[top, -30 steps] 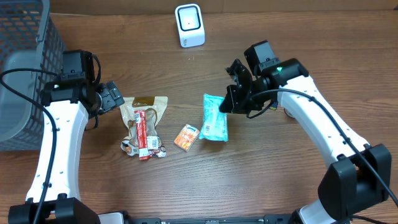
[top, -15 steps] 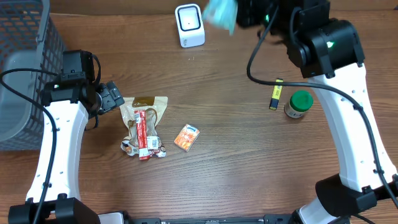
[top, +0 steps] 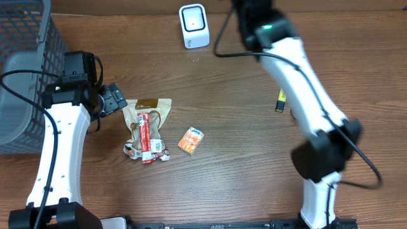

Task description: Scan the item barcode

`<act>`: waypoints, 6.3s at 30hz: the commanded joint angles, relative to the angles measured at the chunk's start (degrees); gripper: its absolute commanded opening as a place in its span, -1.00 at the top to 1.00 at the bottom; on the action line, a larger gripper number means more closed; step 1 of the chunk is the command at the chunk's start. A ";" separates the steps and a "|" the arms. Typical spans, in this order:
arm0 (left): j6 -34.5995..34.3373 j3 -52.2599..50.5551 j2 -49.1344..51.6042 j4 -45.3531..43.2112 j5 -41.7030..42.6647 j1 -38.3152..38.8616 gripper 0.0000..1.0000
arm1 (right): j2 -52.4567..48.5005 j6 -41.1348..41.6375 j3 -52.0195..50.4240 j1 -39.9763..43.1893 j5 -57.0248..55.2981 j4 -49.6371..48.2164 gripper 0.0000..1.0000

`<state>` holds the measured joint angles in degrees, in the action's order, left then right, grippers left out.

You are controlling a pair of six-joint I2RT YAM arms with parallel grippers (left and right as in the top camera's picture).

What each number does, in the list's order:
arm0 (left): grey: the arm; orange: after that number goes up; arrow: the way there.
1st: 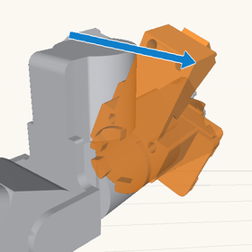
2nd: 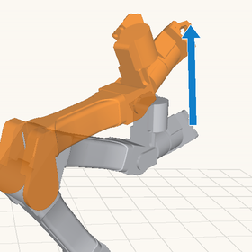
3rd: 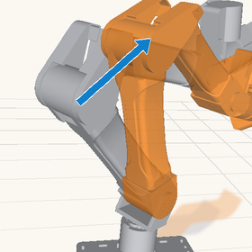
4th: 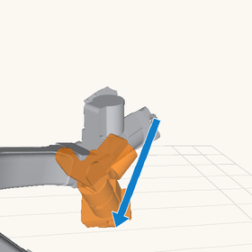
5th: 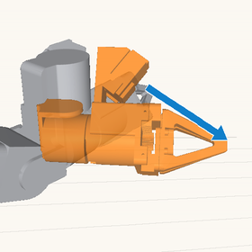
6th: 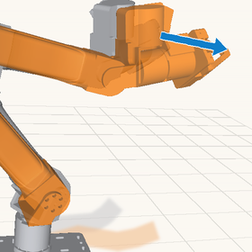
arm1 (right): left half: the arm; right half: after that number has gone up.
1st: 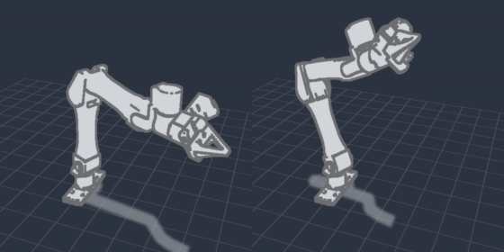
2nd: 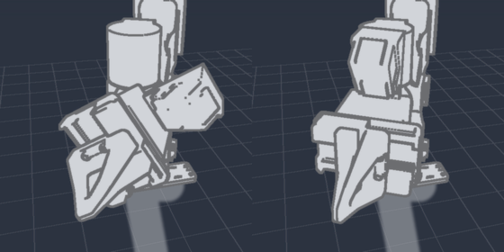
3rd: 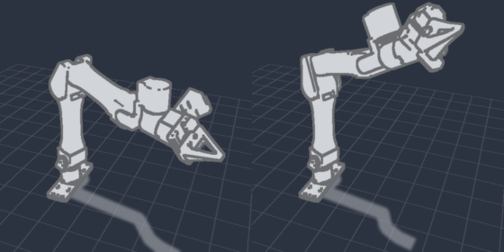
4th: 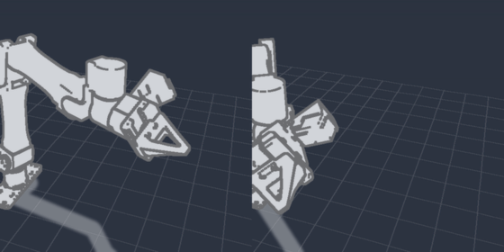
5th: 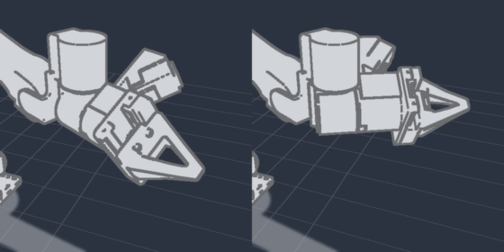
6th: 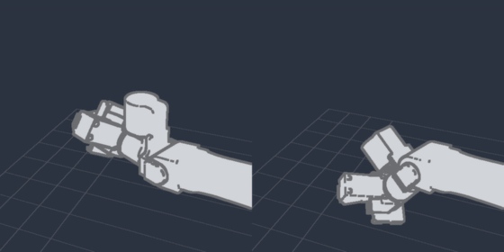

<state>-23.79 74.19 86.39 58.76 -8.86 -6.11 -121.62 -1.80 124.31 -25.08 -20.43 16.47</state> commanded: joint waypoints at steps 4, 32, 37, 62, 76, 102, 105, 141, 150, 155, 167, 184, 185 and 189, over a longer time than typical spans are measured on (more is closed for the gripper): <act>0.24 -0.13 0.35 0.11 -0.57 0.24 -1.00 | -9.66 -15.78 -0.28 -5.09 -16.41 -11.43 0.93; 0.24 -0.13 0.35 0.07 -0.57 0.24 -1.00 | -27.63 -32.74 -0.31 -9.44 -26.45 -26.73 0.93; 0.24 -0.13 0.35 0.09 -0.57 0.24 -0.99 | -27.63 -30.80 -0.31 -10.12 -26.18 -25.79 0.93; 0.24 -0.13 0.35 -0.15 -0.57 0.24 -1.00 | -22.93 -25.20 0.33 -12.04 -29.14 -19.15 0.93; 0.24 -0.13 0.35 -0.17 -0.57 0.24 -1.00 | -2.89 9.55 0.33 -8.57 -14.67 37.97 0.93; 0.24 -0.13 0.35 -0.28 -0.55 0.24 -1.00 | -2.67 15.52 -16.68 8.59 15.63 66.86 -1.00; 0.24 -0.13 0.35 -0.28 -0.57 0.24 -1.00 | -2.67 15.50 -16.68 8.59 15.63 65.55 -1.00; 0.24 -0.13 0.35 -0.31 -0.55 0.24 -1.00 | -2.67 15.50 -16.68 8.59 15.63 42.07 -1.00; 0.24 -0.13 0.35 -0.31 -0.57 0.24 -1.00 | -2.67 15.50 -16.68 8.59 15.61 42.07 -1.00; 0.24 -0.13 0.35 -0.31 -0.57 0.24 -1.00 | -2.67 15.50 -16.68 8.61 15.63 42.07 -1.00; 0.24 -0.13 0.35 -0.31 -0.57 0.24 -1.00 | -2.67 15.50 -16.68 8.61 15.63 42.07 -1.00; 0.24 -0.13 0.35 -0.28 -0.57 0.24 -0.99 | -2.67 15.50 -16.68 8.61 15.61 42.07 -1.00; 0.24 -0.13 0.35 -0.31 -0.55 0.24 -1.00 | -2.67 15.50 -16.68 8.59 15.63 42.07 -1.00; 0.24 -0.13 0.35 -0.28 -0.57 0.24 -1.00 | -2.67 15.50 -16.68 8.59 15.61 42.07 -1.00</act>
<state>-23.77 74.19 86.39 58.67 -8.86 -6.11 -124.36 13.50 107.70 -16.58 -4.84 58.72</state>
